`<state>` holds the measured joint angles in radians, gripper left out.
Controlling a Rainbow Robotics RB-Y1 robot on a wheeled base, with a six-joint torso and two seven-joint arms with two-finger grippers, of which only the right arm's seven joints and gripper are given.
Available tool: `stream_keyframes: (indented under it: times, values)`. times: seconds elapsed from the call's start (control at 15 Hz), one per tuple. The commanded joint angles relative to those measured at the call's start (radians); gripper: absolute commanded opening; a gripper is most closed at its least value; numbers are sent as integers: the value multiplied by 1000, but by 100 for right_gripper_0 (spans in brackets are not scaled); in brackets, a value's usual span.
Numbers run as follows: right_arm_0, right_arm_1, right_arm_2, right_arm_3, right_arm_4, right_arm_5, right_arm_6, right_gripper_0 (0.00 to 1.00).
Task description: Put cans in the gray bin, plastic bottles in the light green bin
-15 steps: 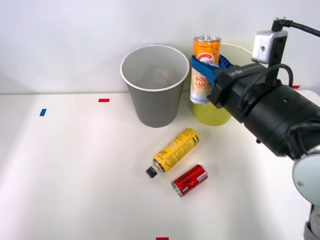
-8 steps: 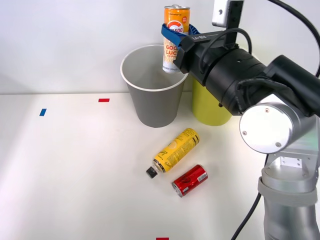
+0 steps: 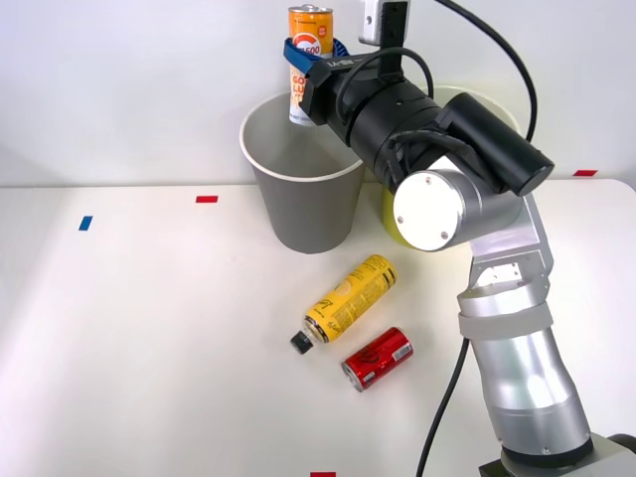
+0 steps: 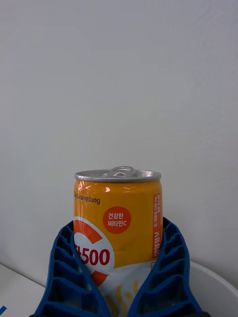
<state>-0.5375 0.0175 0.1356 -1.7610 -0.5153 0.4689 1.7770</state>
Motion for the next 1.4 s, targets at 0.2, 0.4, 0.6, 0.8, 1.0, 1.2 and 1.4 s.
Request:
stream_keyframes:
  times: [0.2,0.4,0.6,0.8,1.0,1.2,1.4]
  values:
    - [-110,0,72,324,23,-346,1,0]
    - [-137,0,85,379,28,-389,4,0]
    - [-136,0,87,379,29,-414,5,20]
    - [-137,-11,113,379,29,-467,10,100]
    - [-136,-77,156,377,28,-510,7,100]
    - [-134,-208,223,354,11,-566,-7,100]
    - [-70,-343,234,207,5,-558,-14,100]
